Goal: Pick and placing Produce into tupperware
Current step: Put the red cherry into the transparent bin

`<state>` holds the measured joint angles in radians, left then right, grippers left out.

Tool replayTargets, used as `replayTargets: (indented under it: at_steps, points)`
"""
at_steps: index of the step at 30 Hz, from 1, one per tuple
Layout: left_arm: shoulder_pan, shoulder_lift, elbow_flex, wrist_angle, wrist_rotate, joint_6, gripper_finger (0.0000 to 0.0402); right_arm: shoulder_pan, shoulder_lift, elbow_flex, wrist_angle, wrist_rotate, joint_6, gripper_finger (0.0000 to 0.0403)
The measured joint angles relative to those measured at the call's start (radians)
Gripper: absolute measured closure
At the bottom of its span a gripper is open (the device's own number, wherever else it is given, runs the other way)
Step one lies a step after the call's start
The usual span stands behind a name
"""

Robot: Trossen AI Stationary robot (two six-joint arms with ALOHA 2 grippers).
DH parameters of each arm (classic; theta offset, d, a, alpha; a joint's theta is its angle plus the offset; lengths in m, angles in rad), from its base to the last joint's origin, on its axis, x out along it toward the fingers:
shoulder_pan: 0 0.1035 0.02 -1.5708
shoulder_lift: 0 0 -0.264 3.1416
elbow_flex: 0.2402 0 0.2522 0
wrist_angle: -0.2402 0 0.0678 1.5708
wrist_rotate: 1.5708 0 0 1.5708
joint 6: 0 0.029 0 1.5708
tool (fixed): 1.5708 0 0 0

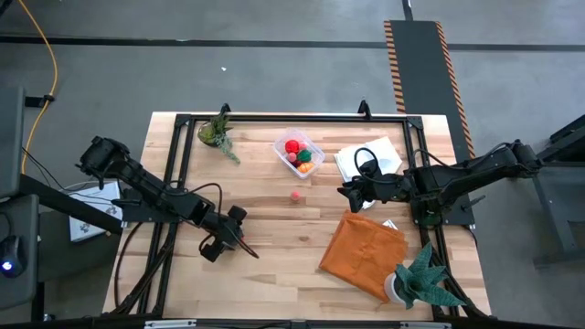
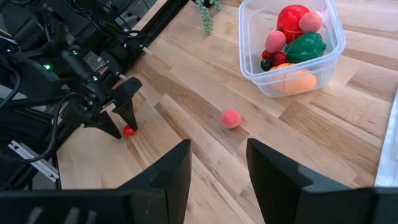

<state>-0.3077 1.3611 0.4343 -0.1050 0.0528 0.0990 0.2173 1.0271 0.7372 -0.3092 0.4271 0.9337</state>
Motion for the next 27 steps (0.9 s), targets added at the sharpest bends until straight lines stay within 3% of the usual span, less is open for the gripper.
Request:
replayTargets:
  at_steps: [27]
  points:
    - [0.001, 0.001, 0.010, -0.003, -0.019, -0.088, 0.0248, 0.000, 0.000, 0.000, 0.000, 0.000, -0.018, 0.0259]
